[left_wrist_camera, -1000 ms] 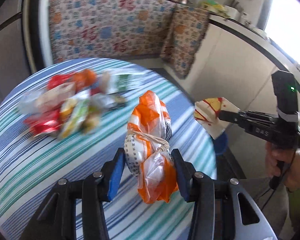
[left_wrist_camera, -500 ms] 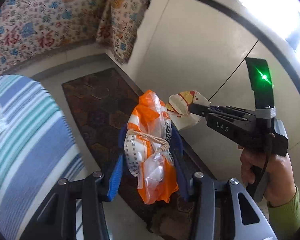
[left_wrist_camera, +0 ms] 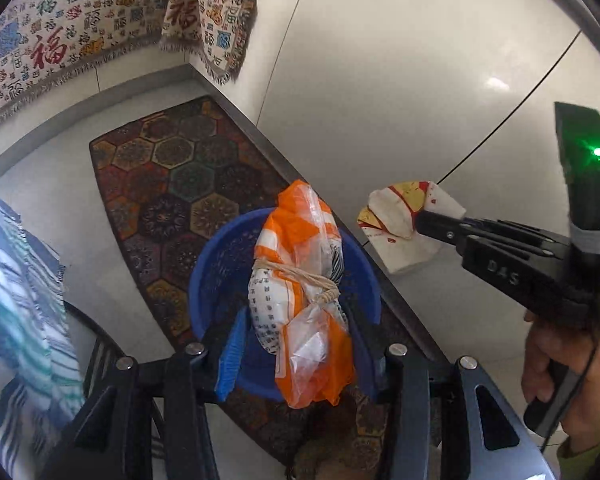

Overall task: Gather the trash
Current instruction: 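Open both tools to drop the bag and wrapper into the wastebasket, then move both tools back over the trash pile on the table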

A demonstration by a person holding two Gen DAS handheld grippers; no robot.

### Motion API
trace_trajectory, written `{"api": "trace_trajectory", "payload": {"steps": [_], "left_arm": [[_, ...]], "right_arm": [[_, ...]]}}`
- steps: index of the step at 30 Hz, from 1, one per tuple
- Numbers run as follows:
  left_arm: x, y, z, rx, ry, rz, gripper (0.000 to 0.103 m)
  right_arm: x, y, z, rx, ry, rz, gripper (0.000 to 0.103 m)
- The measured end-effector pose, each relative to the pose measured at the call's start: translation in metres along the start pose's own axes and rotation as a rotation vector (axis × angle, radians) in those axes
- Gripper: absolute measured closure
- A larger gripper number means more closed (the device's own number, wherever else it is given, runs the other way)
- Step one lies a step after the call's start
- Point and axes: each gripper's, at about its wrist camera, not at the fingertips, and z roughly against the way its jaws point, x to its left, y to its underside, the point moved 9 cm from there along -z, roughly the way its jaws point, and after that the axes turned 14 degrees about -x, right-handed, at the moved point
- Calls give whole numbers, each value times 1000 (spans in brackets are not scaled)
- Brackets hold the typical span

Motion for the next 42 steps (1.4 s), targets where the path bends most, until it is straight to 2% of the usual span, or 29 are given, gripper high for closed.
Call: {"api": "trace_trajectory", "payload": {"steps": [6, 7, 8, 9, 10, 11, 14, 18, 19, 20, 23, 26, 29, 32, 35, 38, 42], "left_arm": [[-4, 1, -19, 5, 5, -19, 52], [-4, 1, -21, 4, 7, -23, 49], [-5, 1, -23, 4, 7, -27, 44], [-5, 1, -26, 7, 3, -29, 41], [-4, 1, -28, 9, -1, -29, 37], [-3, 1, -29, 9, -4, -25, 35], [-1, -2, -25, -7, -3, -13, 35], [-3, -12, 9, -69, -17, -25, 35], [-3, -14, 20, -88, -19, -27, 35], [-4, -18, 41, -122, -21, -30, 35], [-5, -22, 95, -193, -25, -46, 35], [3, -17, 164, -259, -46, -51, 34], [22, 0, 231, -304, -82, -30, 29], [60, 29, 292, -326, -162, 25, 28], [104, 64, 332, -331, -256, 95, 28], [161, 106, 361, -318, -397, 140, 28], [240, 154, 394, -303, -579, 202, 28]], "right_arm": [[-11, 3, -6, 5, 7, -21, 93], [-13, 1, -7, -3, 4, -38, 90], [-15, 2, -8, -5, 2, -49, 75], [-17, 2, -8, -7, -2, -61, 67], [-20, -1, -6, -21, -5, -82, 54], [-22, -2, -5, -33, -6, -93, 48], [-28, -11, 7, -79, 11, -108, 43], [-30, -29, 28, -166, 57, -109, 31], [-29, -37, 39, -206, 75, -97, 24], [-25, -43, 46, -234, 85, -88, 19], [-10, -61, 80, -345, 85, -63, 14], [13, -76, 116, -440, 61, -49, 6], [47, -86, 153, -528, 15, -24, 5], [93, -88, 186, -599, -58, -13, 3], [149, -80, 207, -636, -147, 18, 3], [215, -56, 212, -609, -246, 83, 3], [298, -1, 205, -498, -384, 173, 3]]}}
